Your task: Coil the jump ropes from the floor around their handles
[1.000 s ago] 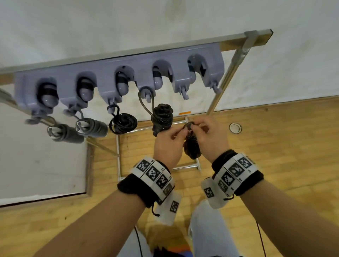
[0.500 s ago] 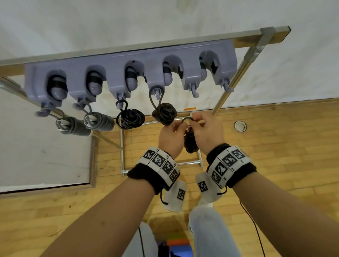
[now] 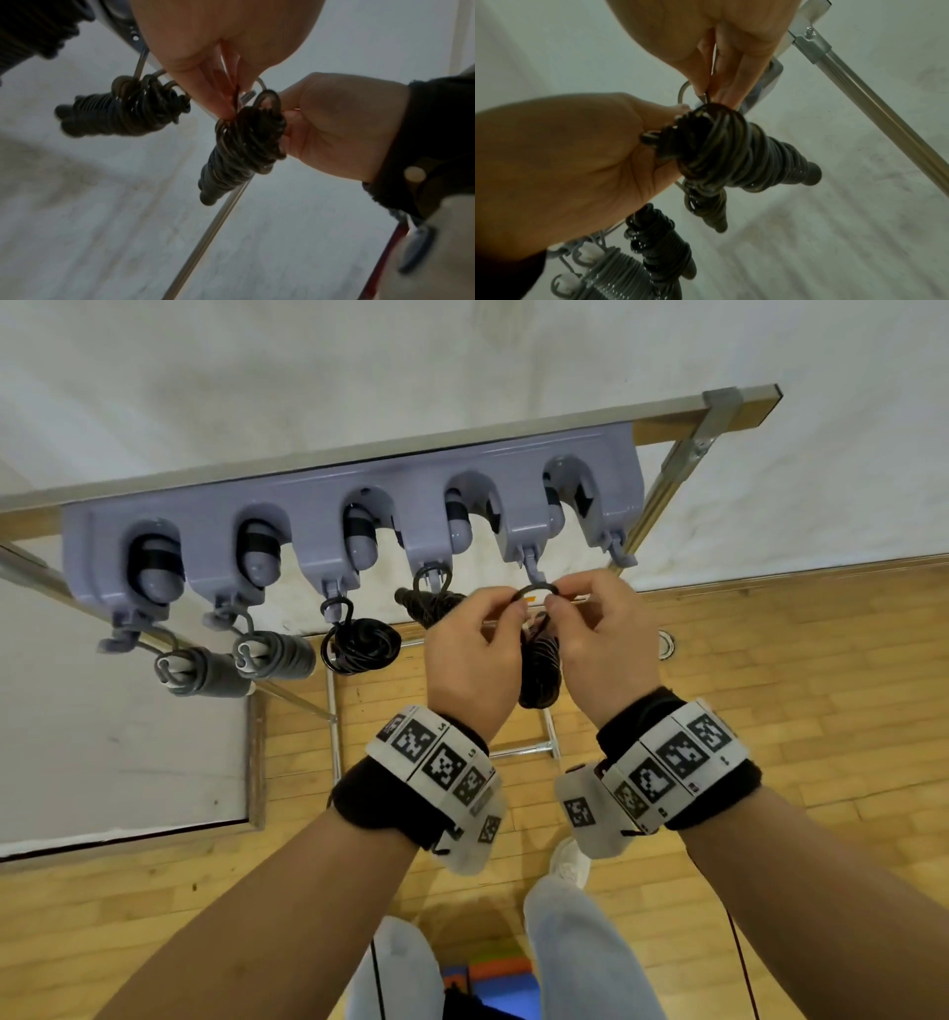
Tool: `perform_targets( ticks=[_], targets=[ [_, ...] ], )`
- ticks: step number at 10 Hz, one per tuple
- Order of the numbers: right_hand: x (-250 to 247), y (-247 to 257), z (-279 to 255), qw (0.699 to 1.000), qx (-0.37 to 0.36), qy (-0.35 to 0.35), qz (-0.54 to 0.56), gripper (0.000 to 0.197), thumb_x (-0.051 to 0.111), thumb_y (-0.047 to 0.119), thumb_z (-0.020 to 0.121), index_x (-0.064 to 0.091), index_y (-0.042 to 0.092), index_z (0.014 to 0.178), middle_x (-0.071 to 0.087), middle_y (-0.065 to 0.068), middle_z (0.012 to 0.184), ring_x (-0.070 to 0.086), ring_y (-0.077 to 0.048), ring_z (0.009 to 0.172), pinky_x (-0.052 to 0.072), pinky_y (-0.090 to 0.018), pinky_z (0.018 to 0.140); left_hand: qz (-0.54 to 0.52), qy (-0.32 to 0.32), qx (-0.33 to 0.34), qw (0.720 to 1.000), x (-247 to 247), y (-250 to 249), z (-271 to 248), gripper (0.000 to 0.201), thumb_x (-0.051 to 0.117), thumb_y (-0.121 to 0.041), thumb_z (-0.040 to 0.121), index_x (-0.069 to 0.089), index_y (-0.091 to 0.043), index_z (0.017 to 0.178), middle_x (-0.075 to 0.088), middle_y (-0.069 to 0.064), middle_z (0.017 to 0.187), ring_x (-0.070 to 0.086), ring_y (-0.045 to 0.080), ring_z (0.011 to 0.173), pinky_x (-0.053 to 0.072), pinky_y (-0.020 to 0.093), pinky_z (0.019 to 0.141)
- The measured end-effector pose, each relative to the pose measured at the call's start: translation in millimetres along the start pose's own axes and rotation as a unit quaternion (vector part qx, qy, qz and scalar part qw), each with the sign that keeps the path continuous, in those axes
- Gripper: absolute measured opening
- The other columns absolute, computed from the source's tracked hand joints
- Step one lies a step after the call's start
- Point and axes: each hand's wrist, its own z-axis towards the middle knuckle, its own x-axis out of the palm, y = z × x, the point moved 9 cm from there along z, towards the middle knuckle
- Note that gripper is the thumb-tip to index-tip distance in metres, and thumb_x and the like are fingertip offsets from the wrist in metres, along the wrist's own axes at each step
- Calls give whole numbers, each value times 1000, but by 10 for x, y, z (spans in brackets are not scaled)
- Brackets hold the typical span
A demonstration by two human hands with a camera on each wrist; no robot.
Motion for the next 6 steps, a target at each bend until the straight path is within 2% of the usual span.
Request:
perform_targets(
  ticks=[1, 2, 3, 4, 5, 6],
  targets=[
    [-1, 19, 105, 1000, 10, -3, 1, 9, 59, 13, 88, 58, 22, 88, 65, 1, 86, 64, -14, 75, 51, -23, 67, 43, 6, -8, 999, -10, -85, 154, 13, 58, -18, 93, 70, -16, 99, 68, -8, 84, 67, 12, 82, 57, 37, 77],
    [33, -68, 186, 999, 35, 8, -9, 7, 59, 12, 88, 63, 17, 89, 66, -1, 86, 65, -18, 78, 54, -30, 72, 103, 41, -32, 993, 54, -97, 262, 14, 57, -17, 93, 69, -14, 100, 71, 1, 92, 66, 16, 86, 55, 35, 82],
    [59, -138, 234, 998, 60, 24, -19, 6, 60, 14, 87, 66, 14, 89, 67, 1, 85, 65, -19, 81, 54, -33, 77, 206, 69, -28, 976, 86, -170, 331, 13, 56, -19, 93, 68, -14, 96, 71, 1, 91, 64, 17, 85, 49, 29, 77],
    [83, -156, 269, 994, 83, 53, -45, 8, 61, 18, 87, 67, 17, 91, 68, 3, 88, 65, -15, 83, 51, -27, 76, 281, 104, -19, 954, 121, -265, 370, 18, 52, -17, 93, 69, -12, 93, 69, 4, 88, 62, 21, 83, 42, 28, 69],
    [68, -82, 288, 990, 84, 71, -86, 21, 56, 18, 89, 67, 18, 107, 67, 6, 101, 59, -7, 82, 40, -12, 68, 335, 135, -20, 932, 109, -337, 348, 21, 48, -17, 94, 67, -10, 103, 69, 7, 100, 62, 25, 95, 44, 30, 75],
    [-64, 160, 303, 993, 60, 41, -89, 24, 52, 17, 91, 65, 15, 112, 65, 2, 107, 55, -8, 84, 39, -16, 74, 309, 132, 8, 942, -10, -503, 301, 27, 49, -19, 95, 61, -12, 118, 68, 7, 112, 62, 24, 105, 49, 36, 89]
  ],
)
